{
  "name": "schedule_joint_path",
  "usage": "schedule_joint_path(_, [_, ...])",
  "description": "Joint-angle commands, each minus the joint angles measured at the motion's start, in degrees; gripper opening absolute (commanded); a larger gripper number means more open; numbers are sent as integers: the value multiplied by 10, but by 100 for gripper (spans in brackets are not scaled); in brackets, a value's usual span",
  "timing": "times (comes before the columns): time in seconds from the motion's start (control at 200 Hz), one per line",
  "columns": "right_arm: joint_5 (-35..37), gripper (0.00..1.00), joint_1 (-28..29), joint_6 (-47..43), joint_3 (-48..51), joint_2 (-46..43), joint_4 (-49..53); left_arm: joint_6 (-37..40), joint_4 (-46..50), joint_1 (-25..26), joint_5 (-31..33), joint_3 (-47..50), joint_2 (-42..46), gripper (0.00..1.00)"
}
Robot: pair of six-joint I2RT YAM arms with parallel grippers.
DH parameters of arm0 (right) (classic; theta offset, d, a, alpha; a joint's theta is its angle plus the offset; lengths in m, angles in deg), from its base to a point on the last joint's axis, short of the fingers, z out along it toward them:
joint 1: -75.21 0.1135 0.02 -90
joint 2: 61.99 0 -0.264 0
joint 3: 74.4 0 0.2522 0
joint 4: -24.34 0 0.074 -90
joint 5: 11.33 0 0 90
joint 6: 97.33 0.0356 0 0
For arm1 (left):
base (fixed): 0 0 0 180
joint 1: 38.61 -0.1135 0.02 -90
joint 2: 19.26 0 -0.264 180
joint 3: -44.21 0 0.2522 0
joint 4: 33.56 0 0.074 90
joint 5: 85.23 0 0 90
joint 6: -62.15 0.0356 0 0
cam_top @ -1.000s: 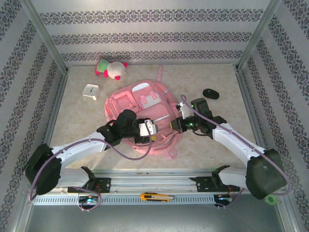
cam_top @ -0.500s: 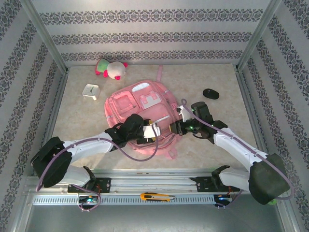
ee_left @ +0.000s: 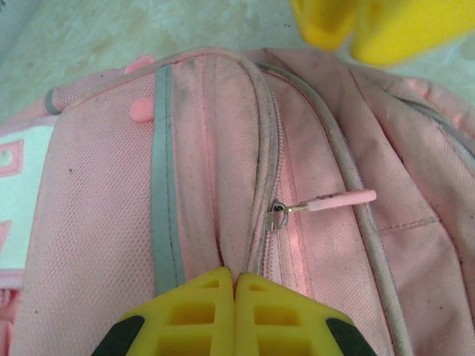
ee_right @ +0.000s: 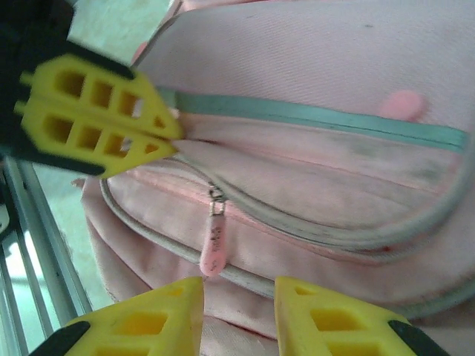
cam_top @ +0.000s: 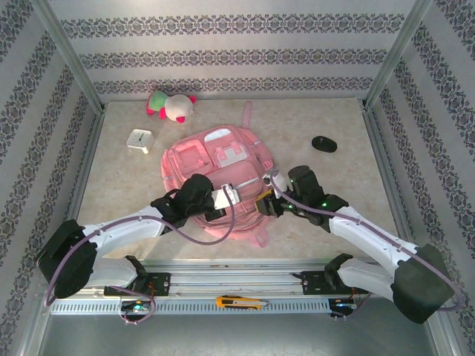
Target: Pack books, pencil case, and school supplies into a backpack
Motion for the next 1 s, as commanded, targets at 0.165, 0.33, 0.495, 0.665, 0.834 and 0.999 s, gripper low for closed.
schedule_joint_path(0.165, [41,35,41,-14,1,65,-87,-97,21,-27,-84,-57,3,0])
schedule_joint_path(0.33, [49,40,56,19,1,102,-119,-103,19,-31,-93,-65,-9,0])
schedule_joint_path(0.495, [40,43,71,34,-5,142,-148,-104,19,-35,-93,-68,-13,0])
schedule_joint_path(0.665, [37,49,75,45,-19,174,-156,-107,18,-38,-95,-69,-13,0])
schedule_joint_path(0.834, [62,27,75,49,-20,175,-151,-107,15,-40,-98,-74,-19,0])
schedule_joint_path(0.999, [76,0,73,37,-2,138,-141,-78,20,-39,-87,-69,-16,8])
